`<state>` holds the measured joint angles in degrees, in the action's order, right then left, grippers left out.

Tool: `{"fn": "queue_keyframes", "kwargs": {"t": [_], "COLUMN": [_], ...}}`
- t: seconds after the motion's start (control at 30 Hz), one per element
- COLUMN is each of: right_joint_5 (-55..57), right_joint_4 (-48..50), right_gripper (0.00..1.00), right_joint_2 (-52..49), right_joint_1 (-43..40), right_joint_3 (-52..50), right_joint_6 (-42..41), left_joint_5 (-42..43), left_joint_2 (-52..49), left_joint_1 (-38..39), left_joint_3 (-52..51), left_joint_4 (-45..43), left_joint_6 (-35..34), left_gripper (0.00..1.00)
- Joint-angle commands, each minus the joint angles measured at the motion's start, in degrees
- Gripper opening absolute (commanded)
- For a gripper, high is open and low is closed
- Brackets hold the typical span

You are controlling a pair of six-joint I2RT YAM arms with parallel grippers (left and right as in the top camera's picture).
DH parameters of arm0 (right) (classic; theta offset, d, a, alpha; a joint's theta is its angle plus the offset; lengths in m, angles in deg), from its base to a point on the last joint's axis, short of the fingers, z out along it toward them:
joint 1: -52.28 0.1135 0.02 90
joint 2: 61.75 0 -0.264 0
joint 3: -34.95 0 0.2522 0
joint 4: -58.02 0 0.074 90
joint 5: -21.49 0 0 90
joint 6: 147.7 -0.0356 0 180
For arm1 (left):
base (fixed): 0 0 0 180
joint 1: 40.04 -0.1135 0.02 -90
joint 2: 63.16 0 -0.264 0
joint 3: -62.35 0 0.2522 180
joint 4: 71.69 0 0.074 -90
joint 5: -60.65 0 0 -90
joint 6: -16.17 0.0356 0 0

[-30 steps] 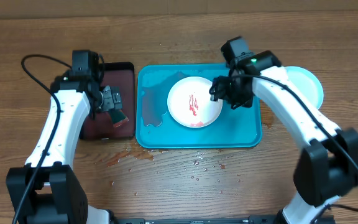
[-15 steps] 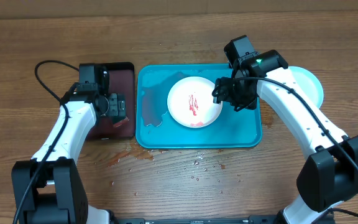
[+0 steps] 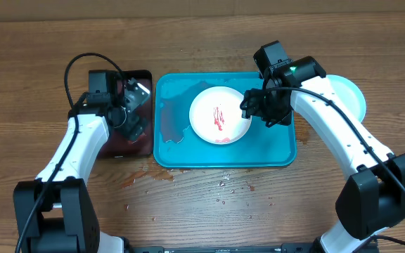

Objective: Clean dirty plates on tray and stack at the side
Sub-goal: 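Grasp the sponge in the black tray with the left gripper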

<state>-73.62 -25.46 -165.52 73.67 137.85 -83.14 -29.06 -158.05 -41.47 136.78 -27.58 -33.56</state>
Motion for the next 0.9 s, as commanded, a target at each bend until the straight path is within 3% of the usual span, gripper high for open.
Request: {"fn": "queue_keyframes", "kwargs": {"t": [0.0,0.6,0.87], "right_joint_5": [0.5,0.5,0.5], "right_joint_4": [0.1,0.2,0.2], "right_gripper": [0.74,0.75,0.75], "right_joint_2": [0.9,0.9,0.9], "right_joint_1": [0.1,0.1,0.1], "right_joint_3": [0.9,0.9,0.9], "right_joint_6": [0.2,0.0,0.0], "left_joint_5": [2.4,8.3,8.1], "left_joint_2": [-1.9,-11.6,-11.2], "left_joint_1": [-1.3,-3.4,-3.4], "left_joint_3": [-0.4,-0.4,1.5], "left_joint_4": [-0.2,-0.2,-0.4], "left_joint_6": [8.8,10.1,7.4], "left_gripper": [1.00,1.00,0.93]}}
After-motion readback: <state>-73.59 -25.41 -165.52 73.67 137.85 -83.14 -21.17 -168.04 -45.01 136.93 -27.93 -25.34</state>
